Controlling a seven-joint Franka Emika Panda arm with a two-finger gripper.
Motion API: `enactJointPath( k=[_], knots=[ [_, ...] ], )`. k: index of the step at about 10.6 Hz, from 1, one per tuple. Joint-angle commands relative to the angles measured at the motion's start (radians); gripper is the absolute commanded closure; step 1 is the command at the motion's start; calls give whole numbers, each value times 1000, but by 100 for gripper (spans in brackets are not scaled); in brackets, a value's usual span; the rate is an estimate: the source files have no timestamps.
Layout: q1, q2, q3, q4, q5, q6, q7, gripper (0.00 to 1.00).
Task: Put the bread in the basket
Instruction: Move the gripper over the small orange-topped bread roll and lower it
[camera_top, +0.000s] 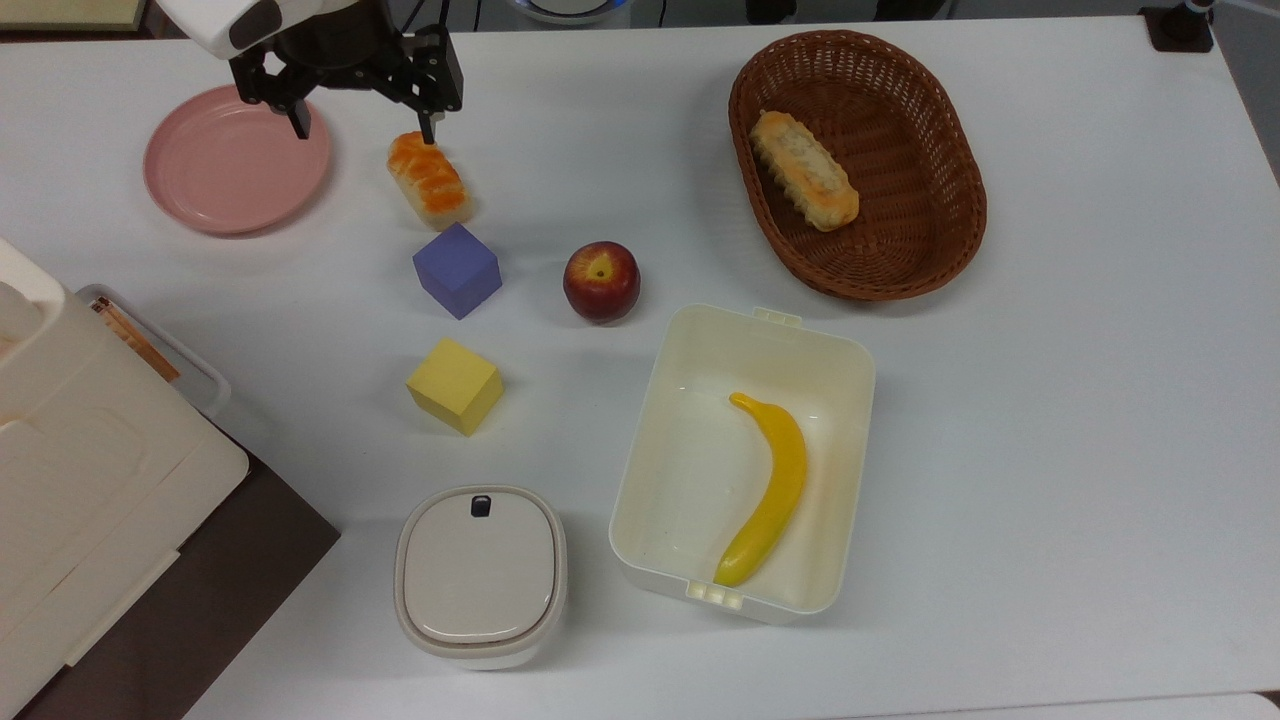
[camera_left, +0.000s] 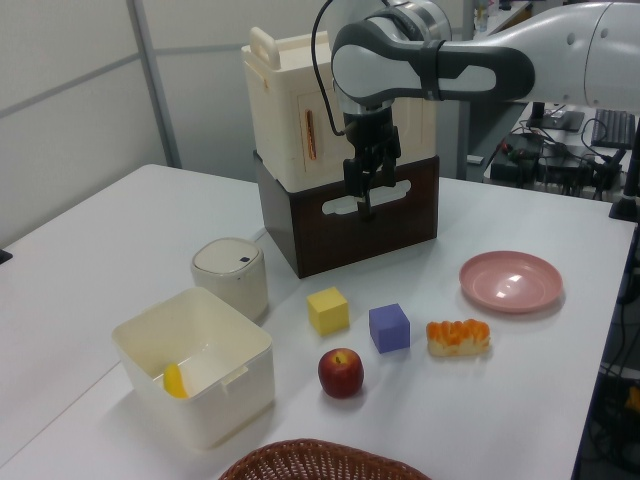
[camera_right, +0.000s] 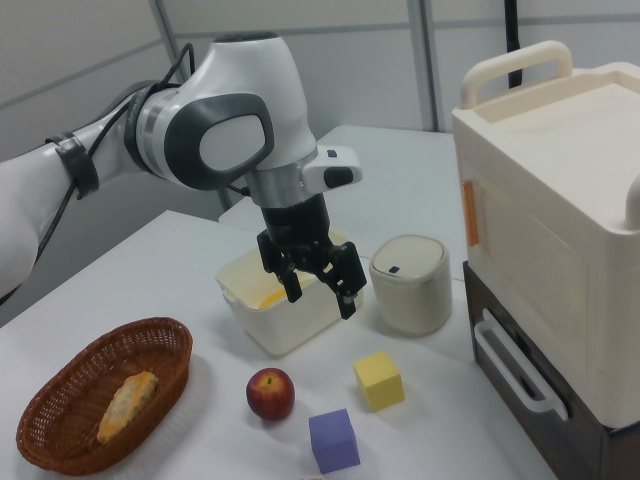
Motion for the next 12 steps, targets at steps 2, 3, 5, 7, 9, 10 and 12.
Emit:
enactJointPath(
  k=[2,3,5,7,9,10,12],
  knots=[
    [8,-40,-1,-34,1,6,5,0],
    [8,-40,-1,-34,1,6,3,0],
    [8,-40,1,-34,1,-12,-15,0],
    [11,-42,4,-34,1,-46,-27,0],
    [13,-40,4,-42,-10,-78,-94,0],
    [13,-40,4,-49,-11,-130,-160,0],
    [11,-31,4,-60,-13,-222,-223,0]
  ],
)
